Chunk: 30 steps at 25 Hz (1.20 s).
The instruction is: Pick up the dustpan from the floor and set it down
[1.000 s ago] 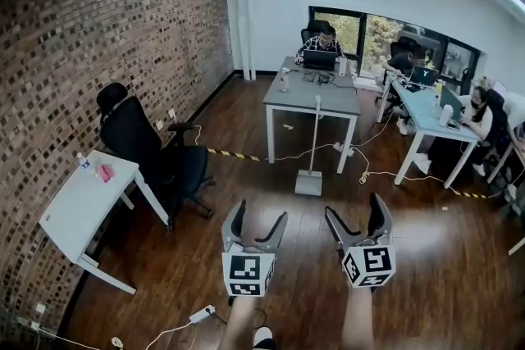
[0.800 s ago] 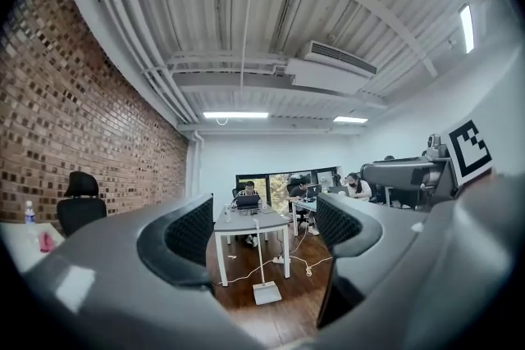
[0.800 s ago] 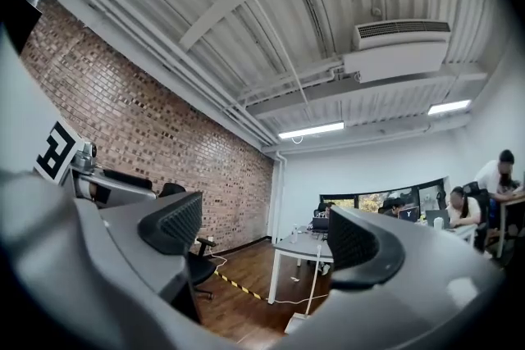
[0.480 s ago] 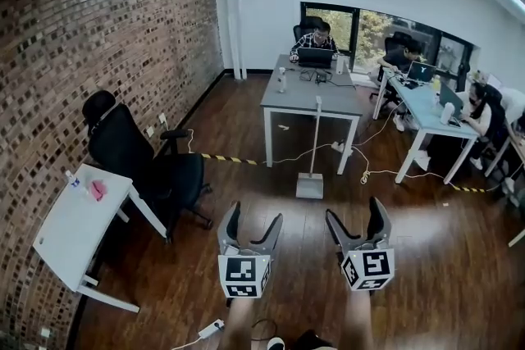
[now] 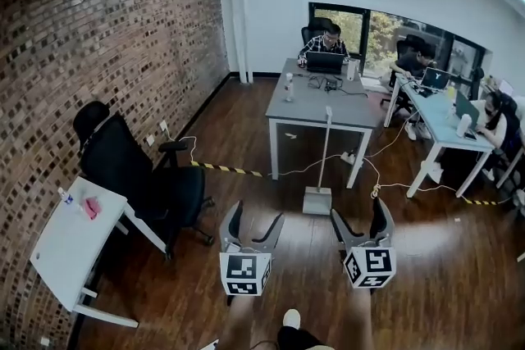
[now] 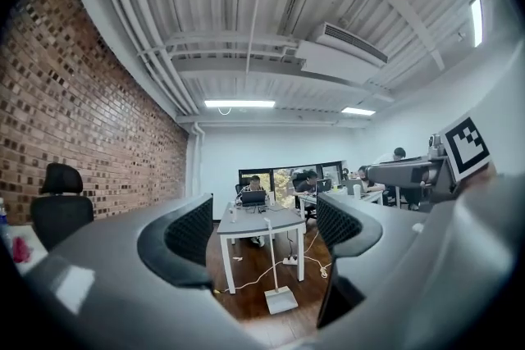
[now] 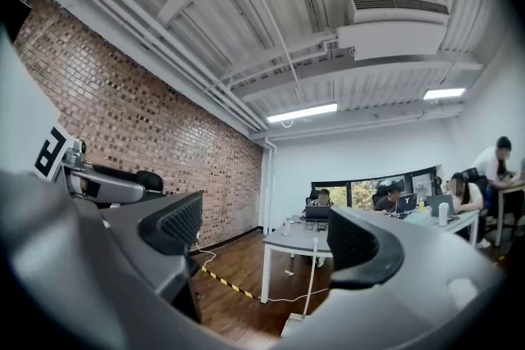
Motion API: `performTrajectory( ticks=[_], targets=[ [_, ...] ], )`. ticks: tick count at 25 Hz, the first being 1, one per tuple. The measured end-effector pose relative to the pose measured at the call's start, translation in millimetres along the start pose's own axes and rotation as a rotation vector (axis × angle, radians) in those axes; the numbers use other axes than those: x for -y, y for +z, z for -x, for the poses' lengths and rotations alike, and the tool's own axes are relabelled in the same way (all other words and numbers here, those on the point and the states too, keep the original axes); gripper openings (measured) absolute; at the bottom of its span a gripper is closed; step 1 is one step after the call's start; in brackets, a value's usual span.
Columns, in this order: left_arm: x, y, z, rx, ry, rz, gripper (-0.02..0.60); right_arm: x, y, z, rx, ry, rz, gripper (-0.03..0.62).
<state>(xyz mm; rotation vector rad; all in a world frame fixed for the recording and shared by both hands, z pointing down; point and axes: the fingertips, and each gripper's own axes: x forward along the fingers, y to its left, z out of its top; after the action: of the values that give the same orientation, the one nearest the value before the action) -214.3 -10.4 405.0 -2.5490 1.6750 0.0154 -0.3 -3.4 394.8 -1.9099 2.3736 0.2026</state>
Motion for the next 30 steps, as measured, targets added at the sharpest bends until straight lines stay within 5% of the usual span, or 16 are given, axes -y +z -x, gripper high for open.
performTrajectory(
  ticks=[5, 12, 25, 30],
  targets=[
    [-22, 26, -77, 0.022, 0.033, -0.039, 0.387, 40, 1, -86, 0.009, -0.027, -0.007, 0.480],
    [-52, 15, -142, -0.015, 0.093, -0.031, 0.386, 42, -24, -163, -0.018, 0.071, -0.046, 0.480],
    [-76, -26, -331, -0.002, -0.047, 0.025, 0.385, 119, -59, -300, -0.042, -0.030, 0.029, 0.480],
    [-106, -14, -419, 0.037, -0.091, -0.024, 0.387, 136, -55, -393, -0.017, -0.066, 0.058, 0.466]
  ],
)
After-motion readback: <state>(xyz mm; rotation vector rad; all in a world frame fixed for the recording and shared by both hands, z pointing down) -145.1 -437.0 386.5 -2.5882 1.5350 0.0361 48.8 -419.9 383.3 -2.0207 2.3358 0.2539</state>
